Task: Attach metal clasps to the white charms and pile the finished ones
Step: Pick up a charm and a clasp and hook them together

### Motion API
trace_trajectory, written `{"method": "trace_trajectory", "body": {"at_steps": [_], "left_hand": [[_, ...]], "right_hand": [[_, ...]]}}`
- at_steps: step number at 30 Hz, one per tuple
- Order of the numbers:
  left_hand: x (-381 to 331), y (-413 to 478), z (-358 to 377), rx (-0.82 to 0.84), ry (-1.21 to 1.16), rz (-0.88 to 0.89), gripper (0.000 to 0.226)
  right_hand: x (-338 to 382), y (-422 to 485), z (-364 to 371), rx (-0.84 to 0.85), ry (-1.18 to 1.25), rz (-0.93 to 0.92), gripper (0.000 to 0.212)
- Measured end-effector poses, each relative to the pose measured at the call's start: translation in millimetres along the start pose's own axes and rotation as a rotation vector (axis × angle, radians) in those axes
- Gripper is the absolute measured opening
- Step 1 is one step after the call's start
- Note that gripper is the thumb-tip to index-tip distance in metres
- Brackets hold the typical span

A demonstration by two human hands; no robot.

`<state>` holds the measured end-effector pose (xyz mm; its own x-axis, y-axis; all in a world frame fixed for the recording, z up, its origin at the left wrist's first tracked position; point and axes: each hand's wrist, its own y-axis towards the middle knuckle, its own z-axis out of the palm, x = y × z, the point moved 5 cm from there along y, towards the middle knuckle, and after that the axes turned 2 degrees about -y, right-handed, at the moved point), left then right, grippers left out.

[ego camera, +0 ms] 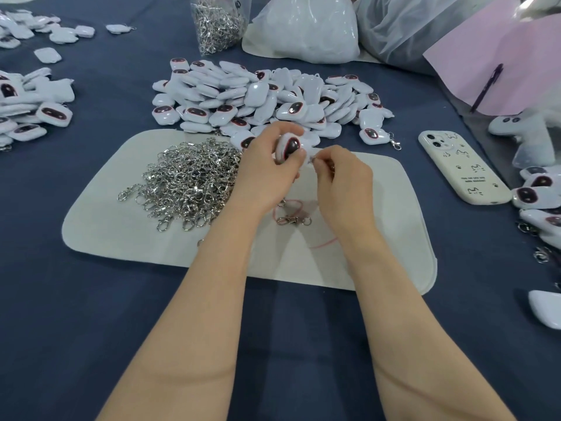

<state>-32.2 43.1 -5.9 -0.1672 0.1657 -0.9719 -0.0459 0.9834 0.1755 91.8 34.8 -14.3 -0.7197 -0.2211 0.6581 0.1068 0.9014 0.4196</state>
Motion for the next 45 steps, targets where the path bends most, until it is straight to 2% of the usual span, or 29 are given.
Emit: {"method": "trace_trajectory", "body": {"at_steps": [2, 4, 6, 9, 12, 16, 20, 24, 27, 29, 34, 37, 41, 45], "left_hand": [[-2.5, -1.2, 1.4, 0.036, 0.194, 0.084, 0.024], [-0.6, -0.5, 1.9, 0.032, 0.233, 0.086, 0.023], [5.5, 1.1, 0.3, -0.022, -0.004, -0.043, 0.02], [17.4, 0.2, 4.3, -0.08, -0.522, -0.367, 0.005], [24.7, -2.1, 8.4, -0.046, -0.816, -0.566, 0.017], [21.4, -7.7, 13.5, 0.065, -0.989, -0.693, 0.007], [19.4, -11.7, 17.7, 0.119, -1.035, -0.755, 0.016], [21.1, -9.8, 16.9, 0.08, -0.985, -0.72, 0.01], [19.9, -2.9, 10.6, 0.012, -0.683, -0.498, 0.002], [17.3, -1.0, 7.1, -0.018, -0.51, -0.375, 0.007], [11.3, 1.1, -1.1, -0.033, -0.247, -0.196, 0.016], [11.3, 1.2, 0.5, -0.03, -0.237, -0.192, 0.017], [19.0, 0.4, 4.0, -0.058, -0.341, -0.316, 0.017], [16.3, -0.4, 12.0, -0.014, -0.331, -0.348, 0.025]], "right_hand": [[-3.9, 1.0, 3.0, 0.067, -0.04, 0.015, 0.015], [-3.7, 0.9, 2.8, 0.074, -0.037, 0.023, 0.014], [-1.3, 0.0, 0.4, 0.044, 0.068, 0.044, 0.011], [-0.6, -0.3, -1.6, 0.009, 0.315, 0.131, 0.012], [1.5, -0.1, -3.9, -0.044, 0.445, 0.141, 0.021], [3.5, -0.3, -7.9, -0.136, 0.512, 0.138, 0.022], [0.6, -1.3, -9.8, -0.207, 0.551, 0.174, 0.015], [2.5, -2.5, -12.9, -0.21, 0.456, 0.122, 0.015], [1.6, -2.5, -12.5, -0.144, 0.313, 0.07, 0.012], [-0.7, -1.2, -10.9, -0.093, 0.231, 0.056, 0.01], [-0.1, 0.1, -6.1, -0.017, 0.158, 0.007, 0.009], [-6.9, 1.6, -4.9, -0.035, 0.228, 0.088, 0.014], [-16.0, 3.1, -6.3, -0.044, 0.32, 0.215, 0.029], [-15.1, 4.2, -9.0, 0.024, 0.371, 0.263, 0.017]]}}
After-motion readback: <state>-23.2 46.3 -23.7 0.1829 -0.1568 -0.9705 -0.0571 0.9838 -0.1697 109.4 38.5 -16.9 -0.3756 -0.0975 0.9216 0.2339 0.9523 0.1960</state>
